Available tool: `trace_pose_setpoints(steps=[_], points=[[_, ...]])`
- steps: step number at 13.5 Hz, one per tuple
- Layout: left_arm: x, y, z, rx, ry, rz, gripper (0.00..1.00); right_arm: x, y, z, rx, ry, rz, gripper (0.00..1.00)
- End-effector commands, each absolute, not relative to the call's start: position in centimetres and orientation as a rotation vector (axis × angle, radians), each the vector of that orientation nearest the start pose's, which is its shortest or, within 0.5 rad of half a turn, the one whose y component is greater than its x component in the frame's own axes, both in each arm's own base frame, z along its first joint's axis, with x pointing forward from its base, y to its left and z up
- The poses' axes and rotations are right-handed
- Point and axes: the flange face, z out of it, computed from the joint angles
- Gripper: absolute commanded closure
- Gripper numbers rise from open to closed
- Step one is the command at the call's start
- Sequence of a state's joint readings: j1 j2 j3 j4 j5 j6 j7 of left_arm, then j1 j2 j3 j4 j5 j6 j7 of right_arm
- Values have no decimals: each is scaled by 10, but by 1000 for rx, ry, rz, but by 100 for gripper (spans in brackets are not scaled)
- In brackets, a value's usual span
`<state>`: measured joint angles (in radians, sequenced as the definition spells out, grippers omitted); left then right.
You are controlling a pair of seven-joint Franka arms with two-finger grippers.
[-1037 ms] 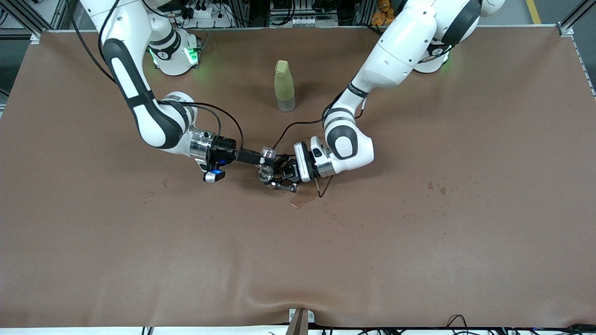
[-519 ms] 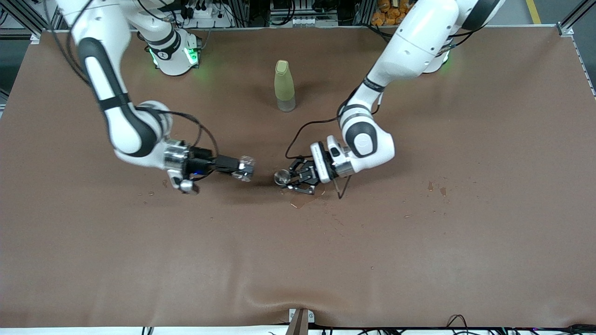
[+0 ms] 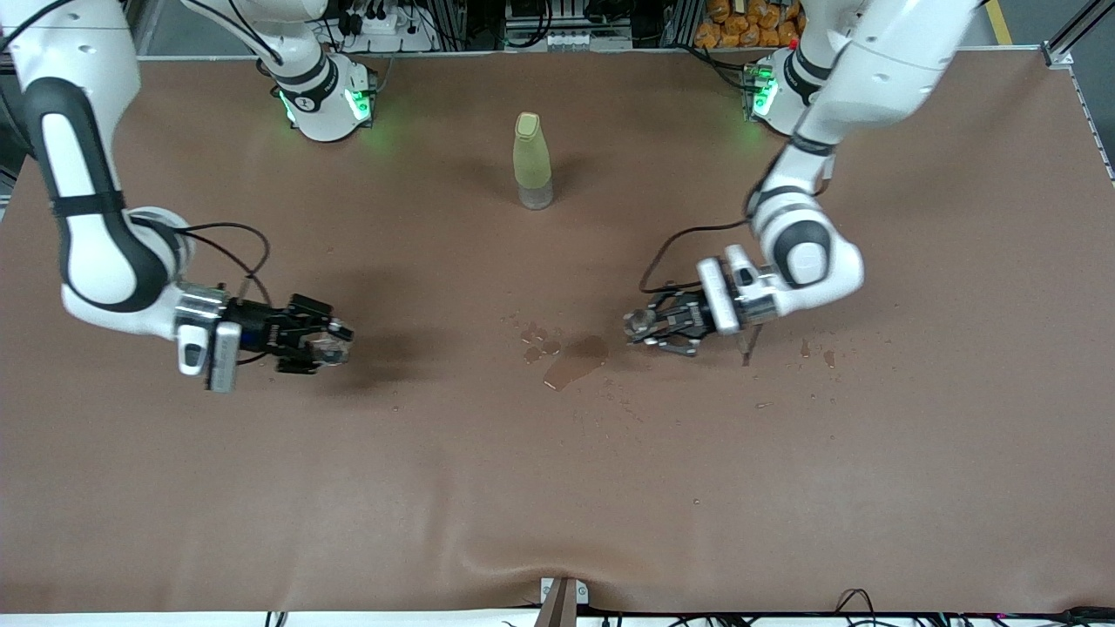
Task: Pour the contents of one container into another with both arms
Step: 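Turn the beaker upright and move both grippers apart toward the table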
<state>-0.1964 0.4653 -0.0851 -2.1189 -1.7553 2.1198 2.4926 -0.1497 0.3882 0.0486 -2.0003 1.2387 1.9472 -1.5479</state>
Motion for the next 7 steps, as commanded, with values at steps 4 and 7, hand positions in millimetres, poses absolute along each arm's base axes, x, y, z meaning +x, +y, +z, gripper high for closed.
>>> trace_pose_setpoints(steps=[4,7], points=[[511,-20,189,1529,-1317,1016,100,567,-75,205,-1734,-1075,-860,98],[498,56,173,1550,-1294,991,100,567,-125,153,-1653,-1197,-1031,98]])
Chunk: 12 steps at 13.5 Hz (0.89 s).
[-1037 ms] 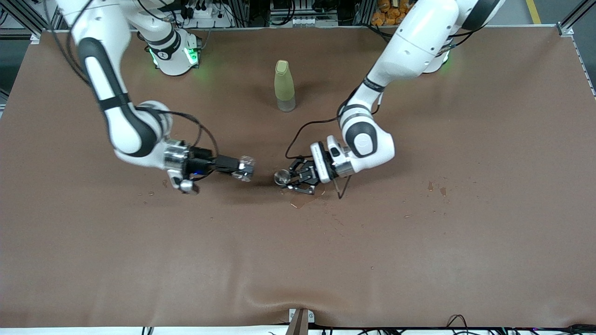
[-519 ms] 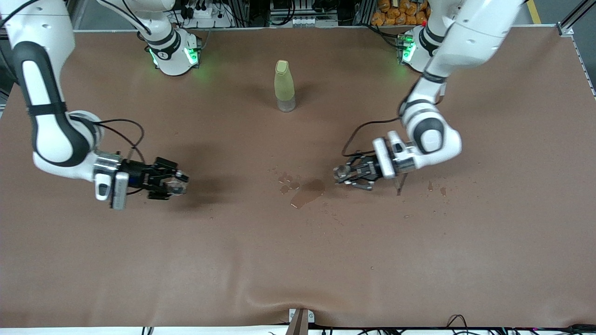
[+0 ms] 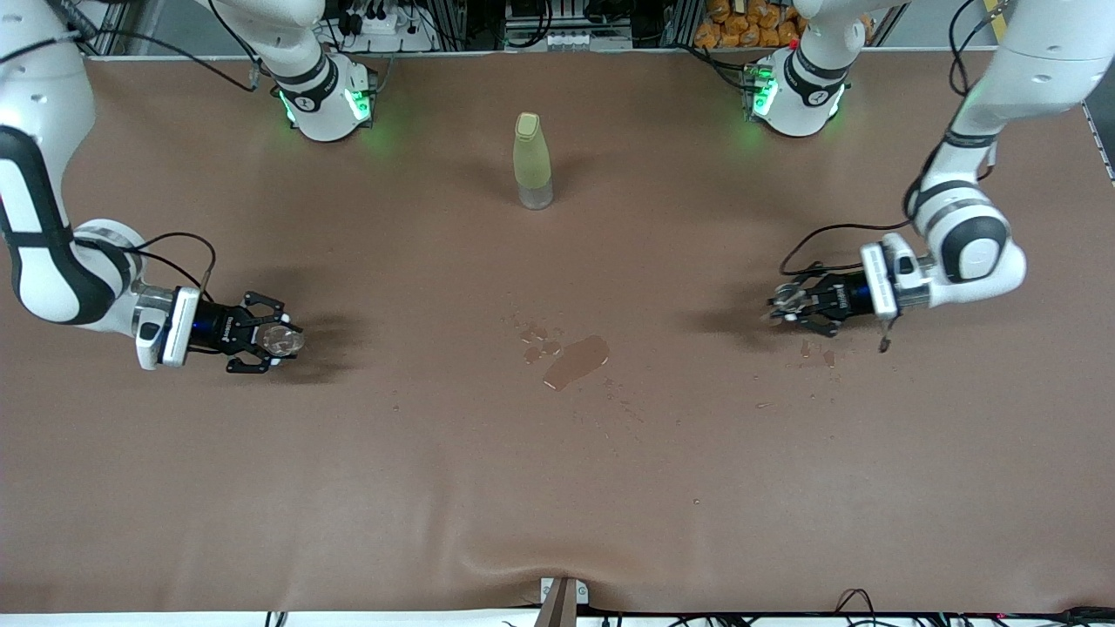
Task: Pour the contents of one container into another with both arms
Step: 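Turn the beaker upright and move both grippers apart toward the table, then set down the beaker and jigger and open both grippers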
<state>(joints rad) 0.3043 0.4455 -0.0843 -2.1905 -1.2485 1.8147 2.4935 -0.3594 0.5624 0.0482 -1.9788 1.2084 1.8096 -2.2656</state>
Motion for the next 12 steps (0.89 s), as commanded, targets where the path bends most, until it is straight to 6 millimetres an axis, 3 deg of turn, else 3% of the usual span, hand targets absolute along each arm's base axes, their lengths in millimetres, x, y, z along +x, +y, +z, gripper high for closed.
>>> trace_pose_setpoints(steps=[1,4,7,11,12], points=[[496,74,166,1568,-1267,998,100,565,-136,141,-1624,-1201,-1044,98],[494,104,139,1594,-1240,991,100,549,-190,115,-1637,-1202,-1057,94],[498,135,114,1567,-1263,1054,100,542,-221,100,-1608,-1215,-1094,89],[497,143,108,1514,-1274,1045,97,545,-221,77,-1501,-1252,-1157,71],[498,141,102,1487,-1257,1048,81,545,-220,75,-1498,-1254,-1157,69]])
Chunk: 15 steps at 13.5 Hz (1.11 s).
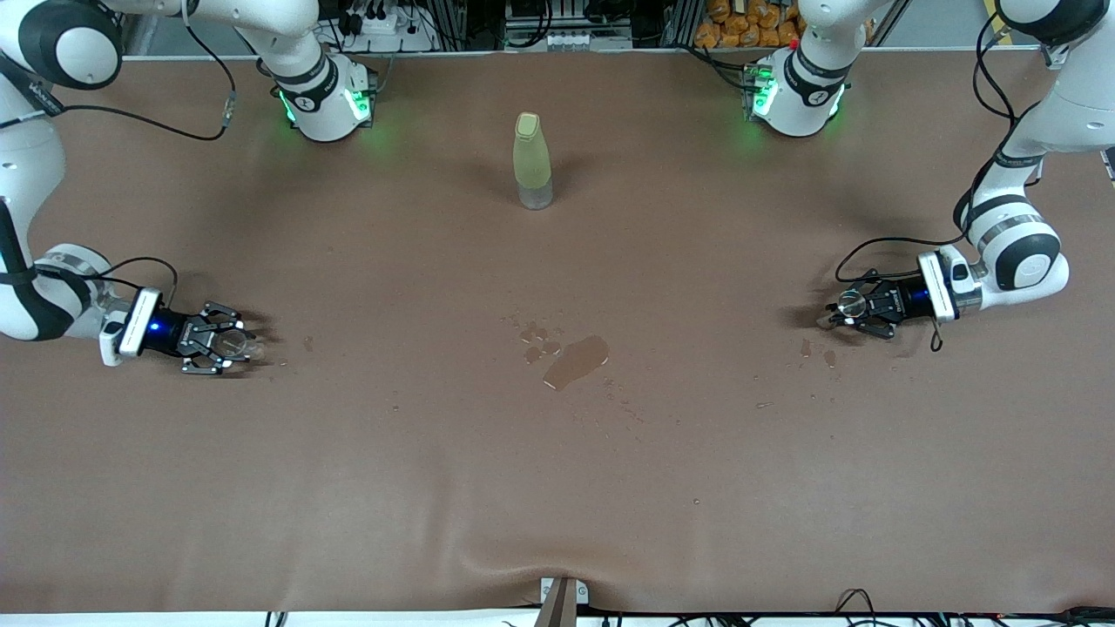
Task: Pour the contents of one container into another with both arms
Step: 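Set down the beaker and jigger and open both grippers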
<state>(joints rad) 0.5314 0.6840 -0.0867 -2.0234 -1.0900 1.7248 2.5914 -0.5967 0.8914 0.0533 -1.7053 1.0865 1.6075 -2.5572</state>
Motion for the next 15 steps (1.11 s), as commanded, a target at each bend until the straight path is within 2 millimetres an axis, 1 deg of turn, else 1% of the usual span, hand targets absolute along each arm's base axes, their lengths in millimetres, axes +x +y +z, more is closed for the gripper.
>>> trace_pose_setpoints(steps=[1,2,3,4,5,6,7,8,9,10,11,12,14,15], points=[[500,141,100,1468,-1248,1054,66,545,-219,76,-1497,-1250,-1156,59],[502,141,102,1457,-1247,1059,58,546,-219,78,-1486,-1242,-1156,44],[502,141,102,1454,-1246,1057,40,546,-220,79,-1485,-1241,-1158,33],[503,142,103,1458,-1245,1056,2,548,-221,81,-1485,-1247,-1161,26],[503,144,103,1464,-1243,1051,0,550,-222,83,-1487,-1250,-1162,22],[505,146,107,1472,-1240,1043,0,554,-227,91,-1493,-1252,-1158,22],[512,151,115,1481,-1256,1026,0,562,-234,106,-1498,-1266,-1145,20],[518,159,124,1494,-1284,1001,0,572,-244,118,-1516,-1300,-1101,12],[525,168,136,1510,-1321,957,0,575,-260,127,-1549,-1325,-1052,0],[531,178,146,1525,-1376,904,0,569,-277,130,-1578,-1326,-1026,0],[540,187,161,1545,-1437,865,0,562,-288,129,-1597,-1316,-1005,0],[547,200,179,1582,-1487,821,0,557,-294,132,-1609,-1298,-982,0],[563,226,218,1751,-1506,694,0,563,-299,150,-1639,-1303,-914,0],[568,234,244,1870,-1463,603,0,569,-297,169,-1674,-1278,-853,0]])
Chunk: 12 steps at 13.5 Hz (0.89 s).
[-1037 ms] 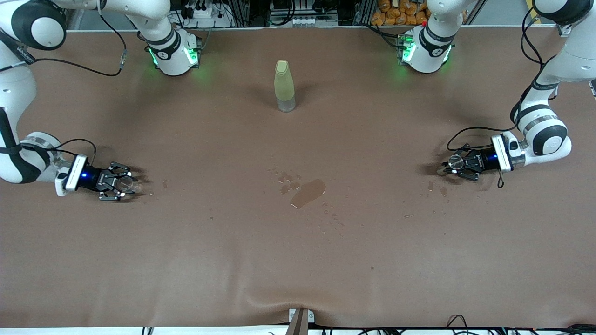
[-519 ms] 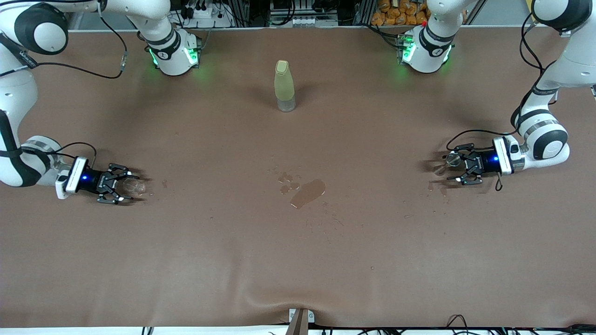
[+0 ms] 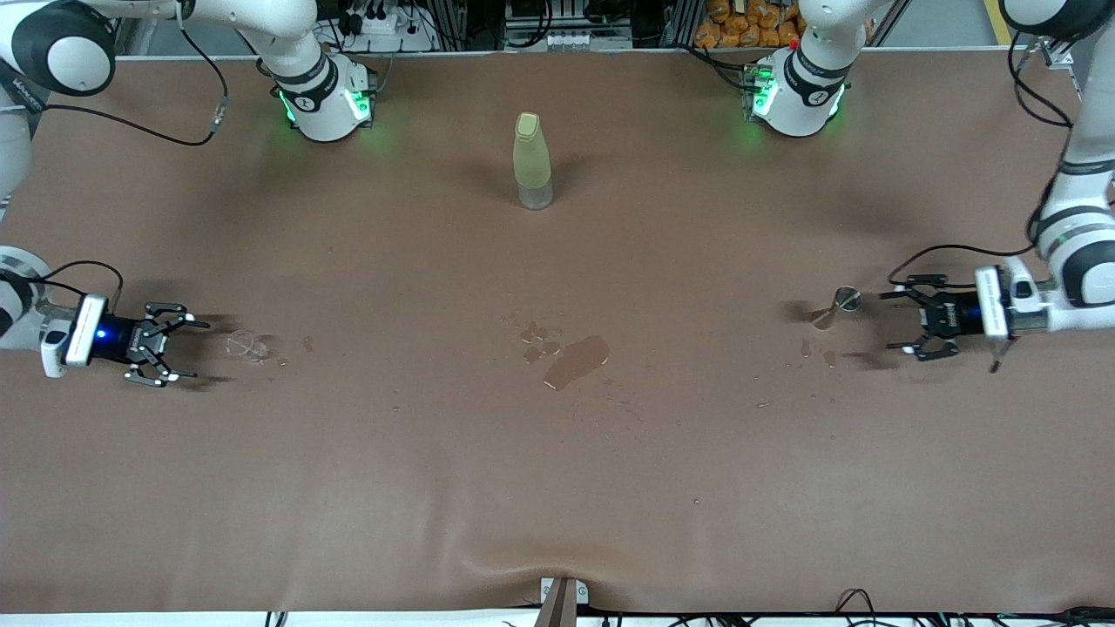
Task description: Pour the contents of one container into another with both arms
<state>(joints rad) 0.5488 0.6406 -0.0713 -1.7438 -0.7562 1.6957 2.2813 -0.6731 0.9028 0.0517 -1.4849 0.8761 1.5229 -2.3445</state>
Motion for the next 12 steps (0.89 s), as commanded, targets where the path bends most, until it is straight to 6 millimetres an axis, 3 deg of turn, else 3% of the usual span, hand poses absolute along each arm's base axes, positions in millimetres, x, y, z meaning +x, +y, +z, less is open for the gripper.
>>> trace_pose_setpoints(steps=[1,3,6,9,12], points=[[572,238,268,1988,-1389,509,0,577,-294,189,-1714,-1235,-780,0],[588,233,316,2183,-1257,355,0,602,-281,240,-1791,-1234,-650,0],[611,200,379,2496,-900,126,0,631,-240,331,-1919,-1211,-532,0],[625,153,426,2696,-554,10,0,636,-199,412,-2046,-1195,-427,0],[629,93,457,2870,-226,-107,0,635,-148,471,-2180,-1108,-315,0]])
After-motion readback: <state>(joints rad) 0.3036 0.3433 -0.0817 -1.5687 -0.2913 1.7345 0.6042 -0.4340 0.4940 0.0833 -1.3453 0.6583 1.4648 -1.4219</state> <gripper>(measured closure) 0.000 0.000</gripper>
